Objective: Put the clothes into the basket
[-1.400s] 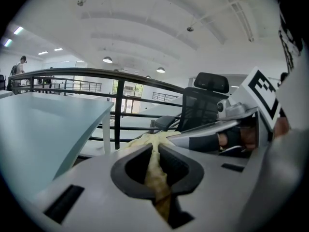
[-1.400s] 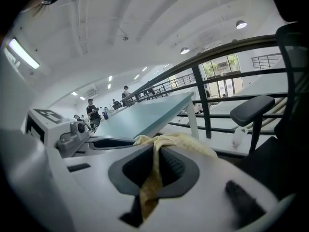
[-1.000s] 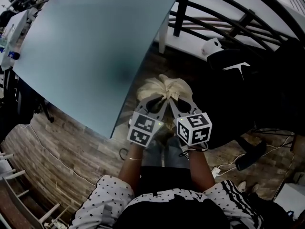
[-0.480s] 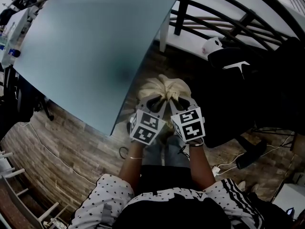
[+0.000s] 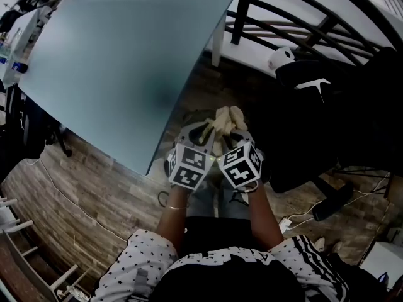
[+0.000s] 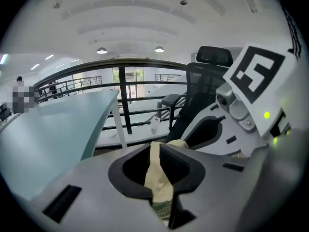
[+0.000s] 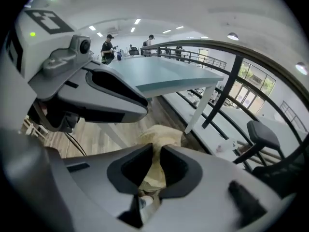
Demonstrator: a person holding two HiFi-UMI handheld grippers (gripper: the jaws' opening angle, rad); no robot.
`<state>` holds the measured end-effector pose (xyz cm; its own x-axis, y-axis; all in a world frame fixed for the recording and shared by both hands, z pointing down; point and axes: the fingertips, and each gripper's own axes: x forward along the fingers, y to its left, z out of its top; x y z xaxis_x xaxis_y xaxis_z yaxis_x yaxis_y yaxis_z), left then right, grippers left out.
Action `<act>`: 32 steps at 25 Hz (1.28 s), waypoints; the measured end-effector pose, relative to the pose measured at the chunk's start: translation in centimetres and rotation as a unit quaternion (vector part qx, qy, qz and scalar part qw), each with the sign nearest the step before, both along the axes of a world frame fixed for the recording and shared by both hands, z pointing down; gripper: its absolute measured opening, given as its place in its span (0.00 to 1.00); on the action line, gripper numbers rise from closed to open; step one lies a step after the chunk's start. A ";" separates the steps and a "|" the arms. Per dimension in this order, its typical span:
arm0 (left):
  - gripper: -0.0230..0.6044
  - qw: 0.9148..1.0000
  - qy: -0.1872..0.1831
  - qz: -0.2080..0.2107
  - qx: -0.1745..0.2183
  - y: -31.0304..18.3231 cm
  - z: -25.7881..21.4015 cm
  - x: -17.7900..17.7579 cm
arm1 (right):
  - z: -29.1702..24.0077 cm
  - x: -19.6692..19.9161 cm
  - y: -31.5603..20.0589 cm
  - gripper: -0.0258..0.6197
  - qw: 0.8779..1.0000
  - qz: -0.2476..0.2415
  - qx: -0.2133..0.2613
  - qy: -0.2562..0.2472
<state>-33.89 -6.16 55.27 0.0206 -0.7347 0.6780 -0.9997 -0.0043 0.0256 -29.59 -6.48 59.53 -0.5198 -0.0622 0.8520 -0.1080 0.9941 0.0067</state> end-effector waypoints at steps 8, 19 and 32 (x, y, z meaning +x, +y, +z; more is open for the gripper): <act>0.14 1.000 0.007 -0.007 0.013 0.4 -0.4 0.0 | -2.5 -0.9 -0.9 0.10 0.999 0.000 0.029 -0.043; 0.13 0.997 0.017 -0.018 0.068 -0.6 -4.1 0.3 | -7.0 -2.0 -1.9 0.10 0.989 0.045 0.028 -0.135; 0.09 0.994 -0.018 0.004 0.104 -2.0 -9.8 1.0 | -11.9 -2.1 -2.7 0.10 0.976 0.082 -0.007 -0.202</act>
